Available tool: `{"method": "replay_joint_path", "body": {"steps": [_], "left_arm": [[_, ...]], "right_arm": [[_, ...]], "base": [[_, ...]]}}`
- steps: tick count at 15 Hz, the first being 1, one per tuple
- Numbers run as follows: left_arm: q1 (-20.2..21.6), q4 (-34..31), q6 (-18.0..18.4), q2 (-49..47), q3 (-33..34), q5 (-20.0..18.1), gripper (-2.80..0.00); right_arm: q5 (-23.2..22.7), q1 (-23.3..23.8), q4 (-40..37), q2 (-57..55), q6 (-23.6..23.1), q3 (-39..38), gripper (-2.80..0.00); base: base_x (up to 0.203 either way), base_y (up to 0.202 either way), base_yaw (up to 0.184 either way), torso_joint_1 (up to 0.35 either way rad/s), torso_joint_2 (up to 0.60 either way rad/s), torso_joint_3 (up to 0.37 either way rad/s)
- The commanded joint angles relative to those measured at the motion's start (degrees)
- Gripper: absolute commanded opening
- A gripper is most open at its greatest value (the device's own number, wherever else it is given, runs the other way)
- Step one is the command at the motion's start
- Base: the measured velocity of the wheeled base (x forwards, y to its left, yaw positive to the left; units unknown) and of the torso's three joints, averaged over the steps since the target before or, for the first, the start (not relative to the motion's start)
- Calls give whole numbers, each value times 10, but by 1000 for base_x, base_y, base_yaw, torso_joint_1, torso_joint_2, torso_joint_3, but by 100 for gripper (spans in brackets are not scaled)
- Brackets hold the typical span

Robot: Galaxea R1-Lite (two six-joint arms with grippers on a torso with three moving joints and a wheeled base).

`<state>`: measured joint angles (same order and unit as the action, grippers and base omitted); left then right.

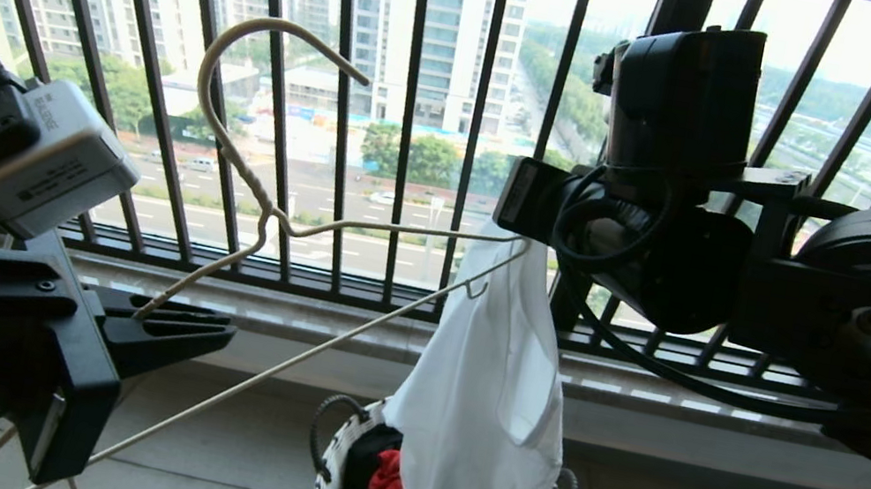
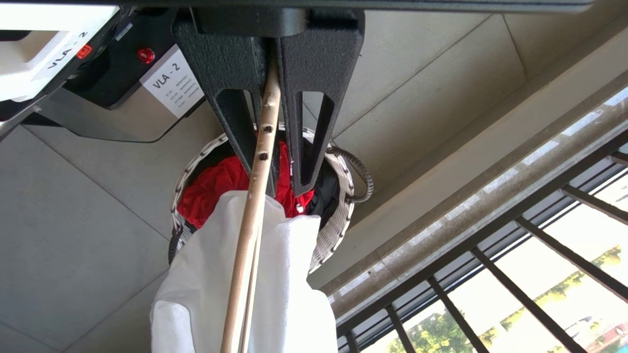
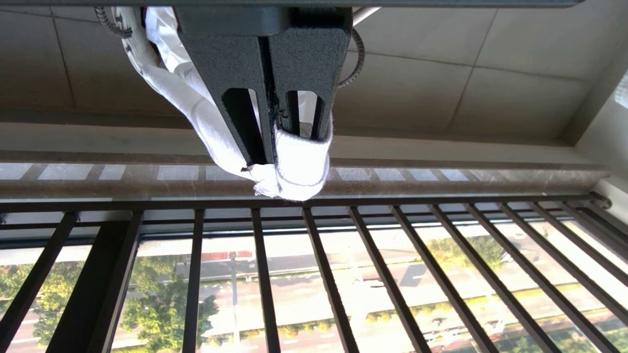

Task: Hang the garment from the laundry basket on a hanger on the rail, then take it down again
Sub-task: Hang the clothes on the clothes rack

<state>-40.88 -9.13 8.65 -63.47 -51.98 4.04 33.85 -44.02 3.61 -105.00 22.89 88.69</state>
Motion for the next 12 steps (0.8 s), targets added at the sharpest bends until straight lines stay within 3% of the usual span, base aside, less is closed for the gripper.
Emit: {"method": "replay_joint_path", "body": {"steps": [1,5,10,12], "left_arm": [[0,4,1,-16,1,24,-280],[0,31,-1,-21,-2,50,-280],[-1,25,-29,-31,-15,48,-280],[-1,26,-56,-45,-26,48,-280]], "right_arm": [[2,-1,1,-10,11,13,-280],[3,0,2,-16,28,20,-280],[6,7,44,-37,38,25,-280],[4,6,46,-37,41,25,-280]], "base": [[0,0,0,0,0,0],[0,0,0,0,0,0],[0,0,0,0,0,0],[0,0,0,0,0,0]]}}
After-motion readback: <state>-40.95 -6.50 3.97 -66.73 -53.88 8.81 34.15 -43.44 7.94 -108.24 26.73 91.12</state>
